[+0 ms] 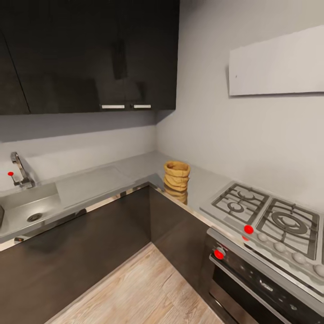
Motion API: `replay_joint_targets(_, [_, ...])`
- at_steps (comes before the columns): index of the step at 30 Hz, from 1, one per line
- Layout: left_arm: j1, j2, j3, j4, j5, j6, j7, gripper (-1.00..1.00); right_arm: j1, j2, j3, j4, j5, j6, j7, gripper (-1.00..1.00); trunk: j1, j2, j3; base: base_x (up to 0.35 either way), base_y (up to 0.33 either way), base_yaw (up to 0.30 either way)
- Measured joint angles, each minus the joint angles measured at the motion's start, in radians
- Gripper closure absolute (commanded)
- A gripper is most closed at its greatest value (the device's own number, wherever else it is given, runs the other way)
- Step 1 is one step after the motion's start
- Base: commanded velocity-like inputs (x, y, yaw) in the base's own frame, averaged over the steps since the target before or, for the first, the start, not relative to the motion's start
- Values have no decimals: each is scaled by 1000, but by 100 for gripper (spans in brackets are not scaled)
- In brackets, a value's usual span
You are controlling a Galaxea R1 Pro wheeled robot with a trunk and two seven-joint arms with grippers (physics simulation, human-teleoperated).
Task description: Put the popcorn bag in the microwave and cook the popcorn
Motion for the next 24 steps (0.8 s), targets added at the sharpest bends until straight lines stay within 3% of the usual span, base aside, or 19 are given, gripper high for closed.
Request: replay_joint_targets(24, [0, 0, 0, -1, 0, -1, 0, -100, 0, 0, 0, 0, 0, 0, 0, -100, -92, 168, 75, 0, 0, 0])
